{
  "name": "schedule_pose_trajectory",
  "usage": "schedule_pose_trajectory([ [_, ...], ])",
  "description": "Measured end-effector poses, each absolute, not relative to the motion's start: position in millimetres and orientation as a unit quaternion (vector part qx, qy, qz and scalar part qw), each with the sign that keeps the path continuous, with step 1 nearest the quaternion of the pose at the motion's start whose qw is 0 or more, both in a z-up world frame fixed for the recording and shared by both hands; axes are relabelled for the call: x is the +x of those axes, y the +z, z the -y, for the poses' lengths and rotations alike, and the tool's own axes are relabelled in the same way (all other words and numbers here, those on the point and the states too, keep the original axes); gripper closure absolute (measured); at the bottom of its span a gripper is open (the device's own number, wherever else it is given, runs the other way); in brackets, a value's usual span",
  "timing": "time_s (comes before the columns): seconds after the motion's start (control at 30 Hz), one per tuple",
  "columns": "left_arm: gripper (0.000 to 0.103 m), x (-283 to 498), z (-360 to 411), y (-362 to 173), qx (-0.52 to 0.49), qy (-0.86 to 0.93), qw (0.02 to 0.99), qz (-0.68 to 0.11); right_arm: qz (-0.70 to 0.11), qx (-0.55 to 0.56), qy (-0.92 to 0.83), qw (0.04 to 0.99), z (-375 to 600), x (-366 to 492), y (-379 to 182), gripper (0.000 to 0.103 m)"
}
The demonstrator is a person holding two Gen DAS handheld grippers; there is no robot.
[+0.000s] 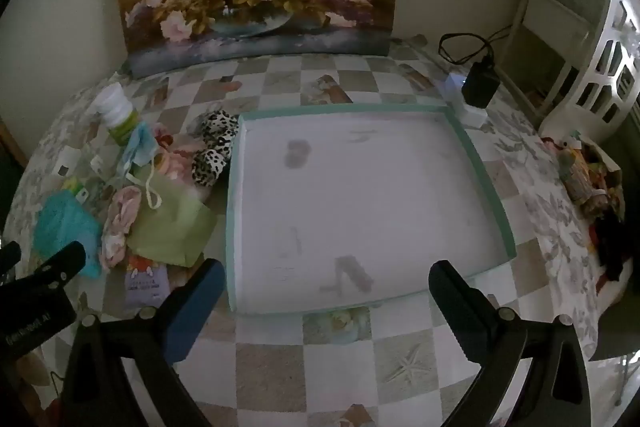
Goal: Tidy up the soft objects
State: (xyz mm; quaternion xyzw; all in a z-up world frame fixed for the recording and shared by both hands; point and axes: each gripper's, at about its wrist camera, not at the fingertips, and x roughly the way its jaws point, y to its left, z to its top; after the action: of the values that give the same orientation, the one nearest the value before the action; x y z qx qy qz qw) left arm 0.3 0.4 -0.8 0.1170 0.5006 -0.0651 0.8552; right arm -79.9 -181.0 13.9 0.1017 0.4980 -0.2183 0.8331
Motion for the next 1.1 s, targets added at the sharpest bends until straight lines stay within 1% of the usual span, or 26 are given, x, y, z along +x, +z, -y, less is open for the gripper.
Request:
schedule_pose_trajectory([
  [1.1, 0.0, -0.9, 3.0, 1.3, 0.123, -0.069, 0.854, -0.501, -0.497, 0.109, -0.216, 0.833, 181.0, -81.7, 13.8, 0.0],
])
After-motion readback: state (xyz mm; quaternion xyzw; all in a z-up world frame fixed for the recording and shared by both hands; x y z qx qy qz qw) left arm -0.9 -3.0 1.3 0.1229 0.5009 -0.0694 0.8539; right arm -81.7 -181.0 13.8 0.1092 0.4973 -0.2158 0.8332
